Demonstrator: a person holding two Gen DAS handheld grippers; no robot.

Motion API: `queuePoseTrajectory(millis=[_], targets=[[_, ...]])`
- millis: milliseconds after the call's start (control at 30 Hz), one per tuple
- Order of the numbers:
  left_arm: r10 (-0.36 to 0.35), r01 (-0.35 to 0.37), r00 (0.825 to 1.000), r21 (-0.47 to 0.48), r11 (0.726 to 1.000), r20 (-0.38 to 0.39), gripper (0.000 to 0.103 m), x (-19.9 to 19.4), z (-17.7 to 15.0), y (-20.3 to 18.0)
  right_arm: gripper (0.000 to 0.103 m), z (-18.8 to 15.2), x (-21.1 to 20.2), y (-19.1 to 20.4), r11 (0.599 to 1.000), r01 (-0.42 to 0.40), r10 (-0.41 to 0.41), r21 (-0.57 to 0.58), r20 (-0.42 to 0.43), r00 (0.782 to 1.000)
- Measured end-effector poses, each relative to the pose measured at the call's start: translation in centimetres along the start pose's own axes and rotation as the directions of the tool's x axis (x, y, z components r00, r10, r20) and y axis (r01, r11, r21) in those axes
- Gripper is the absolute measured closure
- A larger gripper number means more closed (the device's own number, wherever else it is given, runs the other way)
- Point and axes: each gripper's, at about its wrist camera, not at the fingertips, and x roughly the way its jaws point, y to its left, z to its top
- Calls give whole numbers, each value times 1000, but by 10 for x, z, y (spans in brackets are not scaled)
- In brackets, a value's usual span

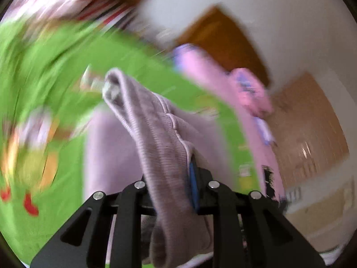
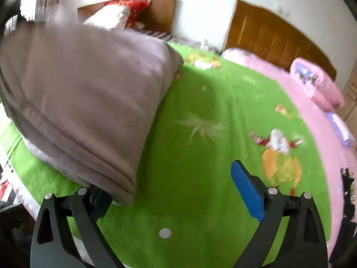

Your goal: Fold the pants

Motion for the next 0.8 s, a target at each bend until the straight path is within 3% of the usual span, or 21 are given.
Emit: queuePoseTrajectory(millis=[33,100,200,333,400,467,533,567,600,667,700,733,767,800], targets=[[-12,12,1000,-44,999,-9,82,12,-11,24,12,1,0,1,1000,-3,3,-9,2,1000],[-117,121,992,-90,989,49,82,8,-21,42,12,1,0,3,1000,2,-2,-31,6,1000],[-84,89,993,-54,995,87,82,-4,-19,24,12,3,-1,2,1000,0,0,-30,-1,1000],[-42,35,991,62,997,126,83,-32,-17,-16,12,5,-1,4,999,13,-13,-51,1,1000],[-3,0,997,33,999,82,82,-21,-18,-2,12,4,3,0,1000,-17,17,-24,-1,1000],[40,-38,999,-54,998,24,74,1,-26,32,11,4,5,0,999,-42,42,-18,-3,999],[-57,63,996,-103,993,65,70,-4,-32,49,11,5,3,3,998,-43,43,-52,-5,999],[-73,81,994,-112,990,75,63,-7,-35,52,11,5,2,2,996,-59,58,-65,-10,998],[-55,65,994,-98,993,98,60,-13,-37,48,11,6,1,0,993,-86,85,-76,-17,996],[61,-46,988,-103,994,143,31,-31,-39,42,11,3,-9,-8,975,-202,200,-93,-33,979],[171,-154,970,-109,982,171,22,-43,-41,35,11,2,-15,-13,956,-275,272,-98,-44,961],[241,-225,949,-98,969,205,21,-53,-43,27,11,2,-23,-18,931,-351,349,-99,-41,936],[294,-289,922,-60,956,252,21,-66,-45,13,11,4,-34,-26,909,-406,407,-92,-6,913],[287,-304,911,13,952,297,21,-79,-49,-6,11,8,-40,-32,902,-425,428,-78,20,904]])
